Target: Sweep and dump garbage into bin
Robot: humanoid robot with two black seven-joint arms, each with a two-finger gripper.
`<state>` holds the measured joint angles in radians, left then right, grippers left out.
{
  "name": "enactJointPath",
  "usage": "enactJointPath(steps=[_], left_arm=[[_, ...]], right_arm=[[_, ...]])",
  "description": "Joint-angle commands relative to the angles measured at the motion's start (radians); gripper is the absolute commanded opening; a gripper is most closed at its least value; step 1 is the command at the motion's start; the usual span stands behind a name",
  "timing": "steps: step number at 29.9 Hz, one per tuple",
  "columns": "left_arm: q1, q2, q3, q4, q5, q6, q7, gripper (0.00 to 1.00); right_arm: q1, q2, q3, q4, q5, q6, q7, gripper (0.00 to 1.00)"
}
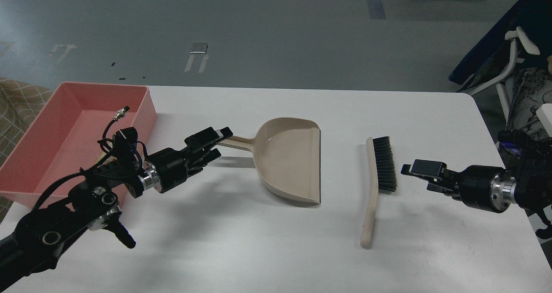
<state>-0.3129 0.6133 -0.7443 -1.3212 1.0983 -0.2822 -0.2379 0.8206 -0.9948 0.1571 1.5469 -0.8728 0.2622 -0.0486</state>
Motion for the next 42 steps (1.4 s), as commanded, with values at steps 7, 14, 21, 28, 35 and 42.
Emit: enactJointPath(steps=[7, 14, 21, 28, 35, 42], left_arm=[[0.155, 0.174, -0.157, -0.191, -0.035, -0.1, -0.012, 0.98], [0.169, 0.221, -0.436, -0.216, -0.219, -0.206, -0.009, 0.98], [0.025, 0.206, -0.489, -0.175, -0.282, -0.19, -0.004, 0.98], [-0.187, 0.068, -0.475, -0.024, -0.282, -0.173, 0.006, 0.98], [-0.418, -0.13, -0.466, 0.259, -0.282, -0.149, 0.006, 0.98], [-0.548, -0.279, -0.417, 0.531, -0.282, -0.153, -0.014, 0.98]], right_arm=[[0.0, -0.082, 0.104, 0.045, 0.012, 0.022, 0.006, 1.0], [0.0, -0.101, 0.287, 0.015, 0.182, 0.032, 0.009, 1.0], [-0.005, 0.025, 0.504, -0.073, 0.308, -0.001, 0.026, 1.0], [0.006, 0.27, 0.81, -0.285, 0.316, -0.006, 0.03, 1.0], [0.173, 0.493, 0.895, -0.632, 0.314, -0.027, 0.059, 0.99], [0.253, 0.636, 0.912, -0.894, 0.313, -0.023, 0.257, 0.99]])
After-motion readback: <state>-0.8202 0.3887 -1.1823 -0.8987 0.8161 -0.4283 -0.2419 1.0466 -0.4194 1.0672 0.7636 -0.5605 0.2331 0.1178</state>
